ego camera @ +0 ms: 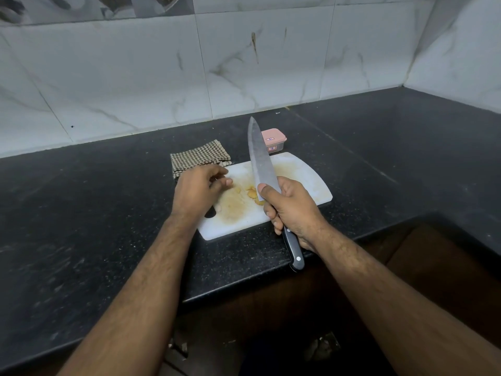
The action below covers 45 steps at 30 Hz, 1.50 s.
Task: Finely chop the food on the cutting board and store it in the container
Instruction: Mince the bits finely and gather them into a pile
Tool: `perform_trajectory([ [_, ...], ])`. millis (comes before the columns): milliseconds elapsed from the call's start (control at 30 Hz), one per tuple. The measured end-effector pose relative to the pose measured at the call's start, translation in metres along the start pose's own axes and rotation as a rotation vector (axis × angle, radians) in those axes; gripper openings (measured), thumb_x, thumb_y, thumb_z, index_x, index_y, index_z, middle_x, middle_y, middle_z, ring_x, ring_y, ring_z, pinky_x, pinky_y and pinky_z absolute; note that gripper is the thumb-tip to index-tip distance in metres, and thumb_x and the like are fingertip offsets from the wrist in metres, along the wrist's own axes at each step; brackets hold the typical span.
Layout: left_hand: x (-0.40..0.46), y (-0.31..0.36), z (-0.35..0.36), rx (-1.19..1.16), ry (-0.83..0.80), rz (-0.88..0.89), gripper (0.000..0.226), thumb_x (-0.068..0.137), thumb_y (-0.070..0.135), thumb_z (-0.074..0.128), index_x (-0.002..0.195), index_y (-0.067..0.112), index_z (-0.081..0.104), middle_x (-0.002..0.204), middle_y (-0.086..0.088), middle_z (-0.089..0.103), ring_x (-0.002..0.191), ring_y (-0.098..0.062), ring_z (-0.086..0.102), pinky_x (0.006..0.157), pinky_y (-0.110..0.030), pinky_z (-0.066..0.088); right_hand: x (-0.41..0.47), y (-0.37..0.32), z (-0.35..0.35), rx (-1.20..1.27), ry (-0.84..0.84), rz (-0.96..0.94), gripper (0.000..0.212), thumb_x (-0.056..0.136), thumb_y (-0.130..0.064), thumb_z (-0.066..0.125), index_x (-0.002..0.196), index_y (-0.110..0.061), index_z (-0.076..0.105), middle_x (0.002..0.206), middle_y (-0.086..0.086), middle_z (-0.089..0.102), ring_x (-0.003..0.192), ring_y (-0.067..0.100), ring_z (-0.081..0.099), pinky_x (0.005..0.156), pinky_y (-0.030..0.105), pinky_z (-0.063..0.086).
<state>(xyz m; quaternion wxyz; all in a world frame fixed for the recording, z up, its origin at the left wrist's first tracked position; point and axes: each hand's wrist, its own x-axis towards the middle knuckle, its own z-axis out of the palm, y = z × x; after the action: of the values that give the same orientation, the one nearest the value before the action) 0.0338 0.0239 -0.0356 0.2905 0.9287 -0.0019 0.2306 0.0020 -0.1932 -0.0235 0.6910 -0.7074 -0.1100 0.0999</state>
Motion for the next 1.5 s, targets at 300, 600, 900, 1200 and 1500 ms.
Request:
perform_trajectory([
  [300,-0.010,0.010,0.001,0.178,-0.046,0.270,0.023,0.102,0.036,0.060,0.114,0.021,0.073,0.114,0.004,0.065,0.110,-0.021,0.055,0.097,-0.045,0.039,-0.003,-0.001,0.000,0.019,0.040,-0.001,0.022,0.103,-0.028,0.055,0.105,-0.006,0.059,0.055,0.001,0.051,0.037,0.012,0.037,0.038,0.025,0.038],
  [600,-0.019,0.040,0.015,0.251,-0.132,0.449,0.023,0.099,0.033,0.065,0.116,0.021,0.075,0.110,0.003,0.062,0.108,-0.021,0.054,0.082,-0.033,0.021,-0.004,0.000,0.001,-0.024,0.103,-0.027,0.021,0.103,-0.029,0.055,0.100,-0.008,0.057,0.057,0.002,0.053,0.038,0.013,0.040,0.039,0.026,0.040],
  [900,-0.019,0.040,0.013,0.000,-0.147,0.377,0.022,0.087,0.007,0.078,0.109,0.011,0.076,0.095,0.010,0.057,0.087,-0.013,0.059,0.081,-0.032,0.050,-0.003,0.001,0.002,-0.018,0.105,-0.035,0.020,0.103,-0.029,0.054,0.100,-0.009,0.059,0.056,0.003,0.053,0.038,0.013,0.040,0.038,0.026,0.039],
  [1200,-0.023,0.049,0.007,0.004,-0.224,0.323,0.024,0.096,0.005,0.064,0.115,0.016,0.074,0.096,0.007,0.069,0.093,-0.012,0.059,0.081,-0.026,0.044,-0.003,0.001,0.002,-0.010,0.097,-0.042,0.016,0.103,-0.029,0.054,0.096,-0.015,0.059,0.056,0.002,0.053,0.038,0.013,0.039,0.039,0.026,0.039],
  [1500,-0.021,0.035,0.008,-0.030,-0.152,0.300,0.039,0.091,-0.007,0.060,0.125,0.011,0.071,0.107,0.000,0.070,0.105,-0.016,0.058,0.094,-0.029,0.045,-0.002,0.002,0.001,-0.002,0.091,-0.033,0.018,0.103,-0.029,0.054,0.101,-0.012,0.058,0.056,0.002,0.052,0.038,0.013,0.039,0.039,0.026,0.039],
])
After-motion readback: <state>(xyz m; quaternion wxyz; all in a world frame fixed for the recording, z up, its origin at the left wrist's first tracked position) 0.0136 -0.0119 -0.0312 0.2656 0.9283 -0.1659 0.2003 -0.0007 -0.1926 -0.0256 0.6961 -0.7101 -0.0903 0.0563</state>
